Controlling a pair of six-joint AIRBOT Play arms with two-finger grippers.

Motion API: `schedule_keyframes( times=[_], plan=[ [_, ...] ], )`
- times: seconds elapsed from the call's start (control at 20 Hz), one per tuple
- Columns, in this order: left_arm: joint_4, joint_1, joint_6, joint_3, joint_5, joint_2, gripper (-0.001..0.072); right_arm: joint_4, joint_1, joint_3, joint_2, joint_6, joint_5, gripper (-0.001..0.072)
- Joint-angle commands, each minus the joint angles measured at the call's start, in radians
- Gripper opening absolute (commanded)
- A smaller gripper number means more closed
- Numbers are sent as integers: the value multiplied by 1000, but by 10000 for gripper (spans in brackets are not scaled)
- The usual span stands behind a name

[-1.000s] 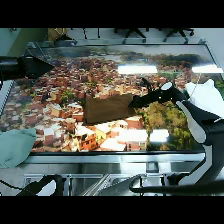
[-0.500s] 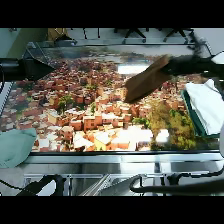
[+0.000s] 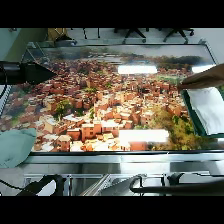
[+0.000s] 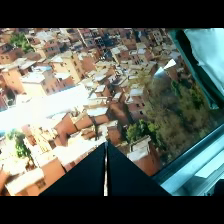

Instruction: Fold the shirts.

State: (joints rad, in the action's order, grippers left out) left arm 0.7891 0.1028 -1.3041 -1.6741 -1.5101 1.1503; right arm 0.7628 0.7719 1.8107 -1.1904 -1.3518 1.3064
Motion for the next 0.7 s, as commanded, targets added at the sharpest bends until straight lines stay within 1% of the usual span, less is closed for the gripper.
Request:
schedule_keyframes(
  times=[0.0,0.1,0.25,0.45,0.55,0.6,0.65],
  plan=[
    [3,0,7,0,-18,0,14,210,100,2,17,-169,179,19],
    [3,0,7,0,-18,0,14,352,99,2,28,-251,267,19],
    [3,0,7,0,-19,0,14,438,99,-31,46,-352,380,20],
    [3,0,12,14,-40,0,14,523,99,-185,97,-366,397,20],
    [3,0,23,49,-53,0,14,529,99,-276,111,-368,397,21],
    [3,0,25,70,-53,0,14,529,99,-313,113,-379,405,55],
    [3,0,28,88,-51,0,14,535,99,-333,109,-385,414,244]
  ],
)
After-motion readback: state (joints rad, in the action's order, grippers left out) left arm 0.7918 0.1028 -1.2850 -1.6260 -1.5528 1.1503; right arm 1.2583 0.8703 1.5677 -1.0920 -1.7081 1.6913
